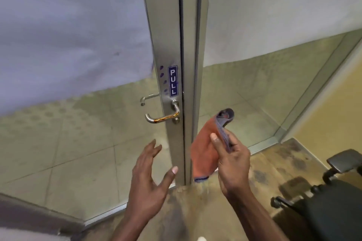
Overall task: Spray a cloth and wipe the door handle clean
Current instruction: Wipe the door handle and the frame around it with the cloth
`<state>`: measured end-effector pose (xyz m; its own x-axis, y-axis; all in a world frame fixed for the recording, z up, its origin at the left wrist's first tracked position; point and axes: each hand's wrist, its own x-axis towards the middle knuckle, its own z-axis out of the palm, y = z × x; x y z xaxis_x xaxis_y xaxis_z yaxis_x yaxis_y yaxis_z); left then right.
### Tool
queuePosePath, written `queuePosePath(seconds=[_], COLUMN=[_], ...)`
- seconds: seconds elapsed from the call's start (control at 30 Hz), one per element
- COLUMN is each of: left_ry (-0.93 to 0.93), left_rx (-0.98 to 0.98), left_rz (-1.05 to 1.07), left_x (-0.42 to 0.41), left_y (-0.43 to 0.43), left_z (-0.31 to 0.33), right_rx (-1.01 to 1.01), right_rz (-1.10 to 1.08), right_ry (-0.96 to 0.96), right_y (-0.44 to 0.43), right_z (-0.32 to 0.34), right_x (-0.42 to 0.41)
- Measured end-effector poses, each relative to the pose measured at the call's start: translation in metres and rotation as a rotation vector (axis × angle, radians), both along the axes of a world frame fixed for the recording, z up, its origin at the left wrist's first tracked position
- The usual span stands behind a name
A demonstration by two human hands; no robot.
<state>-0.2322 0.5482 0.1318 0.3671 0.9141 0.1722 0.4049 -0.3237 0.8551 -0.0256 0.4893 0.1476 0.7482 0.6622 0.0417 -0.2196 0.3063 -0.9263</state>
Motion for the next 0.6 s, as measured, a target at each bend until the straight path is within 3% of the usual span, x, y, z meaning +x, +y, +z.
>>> queuePosePath(seconds=[0.13, 0.27, 0.47, 0.6], left_ry=[0.208, 0.389, 0.491, 0.507], left_rx=[0.416, 0.674, 0.798, 0.863], left_rz=[0.097, 0.142, 0.149, 0.139], left_x=[0.01, 0.014, 0.013, 0.005], left_y=[0.071, 0.127, 0.182, 0.207], left_z=[0.014, 0.041, 0.052, 0.041], right_rx=[0.008, 0.035, 0.123, 0.131], right_rz=[-0.036, -0.119, -0.254, -0.304], right_ry=[-0.325, -0.592, -0.77, -1.065], right_y=[0.08, 0.153, 0.22, 0.242], right_z=[0.013, 0.025, 0.043, 0.037], right_x=[0.041, 0.057, 0.04, 0.024])
